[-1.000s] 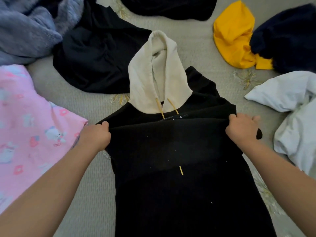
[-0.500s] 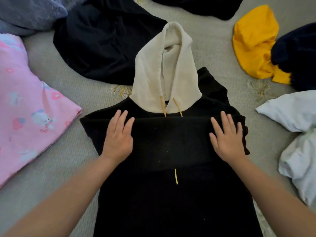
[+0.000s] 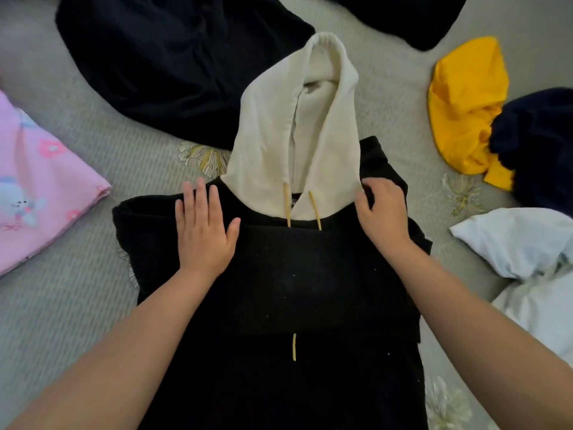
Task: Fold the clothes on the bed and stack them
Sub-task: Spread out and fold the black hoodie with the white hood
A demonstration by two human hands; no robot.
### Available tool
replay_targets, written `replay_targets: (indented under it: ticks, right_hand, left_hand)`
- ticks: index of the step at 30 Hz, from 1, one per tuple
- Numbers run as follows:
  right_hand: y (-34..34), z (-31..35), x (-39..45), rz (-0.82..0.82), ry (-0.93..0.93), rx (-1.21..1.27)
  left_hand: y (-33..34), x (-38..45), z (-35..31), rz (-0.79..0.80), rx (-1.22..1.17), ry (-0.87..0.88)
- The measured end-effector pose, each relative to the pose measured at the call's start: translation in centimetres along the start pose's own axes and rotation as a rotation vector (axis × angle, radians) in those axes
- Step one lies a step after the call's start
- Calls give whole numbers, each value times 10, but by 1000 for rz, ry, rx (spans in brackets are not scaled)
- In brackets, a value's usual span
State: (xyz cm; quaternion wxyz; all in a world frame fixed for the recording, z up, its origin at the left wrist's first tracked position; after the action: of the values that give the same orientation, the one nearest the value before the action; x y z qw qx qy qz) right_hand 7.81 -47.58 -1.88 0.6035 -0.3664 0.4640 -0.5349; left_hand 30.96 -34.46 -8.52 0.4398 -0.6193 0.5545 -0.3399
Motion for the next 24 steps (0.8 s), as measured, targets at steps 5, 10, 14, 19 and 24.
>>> replay_targets:
  ticks: [5,10,14,19,24]
  right_hand:
    - [11,40,87,15,129,127]
    - [42,47,148,112,422,279]
    - [60,46,167,201,618,385]
    - [33,59,157,134,394,536]
    - [-37,80,87,-5,-79,525]
  left_hand:
    - [27,22,27,82,33,-95]
    - [31,23,26,53,40,-97]
    - [31,26,26,93,44,-116]
    - [33,27,26,103,109,-111]
    - [33,27,27,110,76,-116]
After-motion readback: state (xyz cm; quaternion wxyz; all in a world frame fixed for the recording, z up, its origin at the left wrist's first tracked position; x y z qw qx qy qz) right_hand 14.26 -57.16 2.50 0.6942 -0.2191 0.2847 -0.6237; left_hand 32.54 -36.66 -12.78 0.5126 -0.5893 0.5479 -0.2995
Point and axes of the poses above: each hand's wrist, its own x-axis towards the middle knuckle, its own y-axis out of the palm, z = x × y, the point moved 8 cm from there along x, towards the middle knuckle, and after that the axes turned 14 degrees about y, right-handed, at the moved point
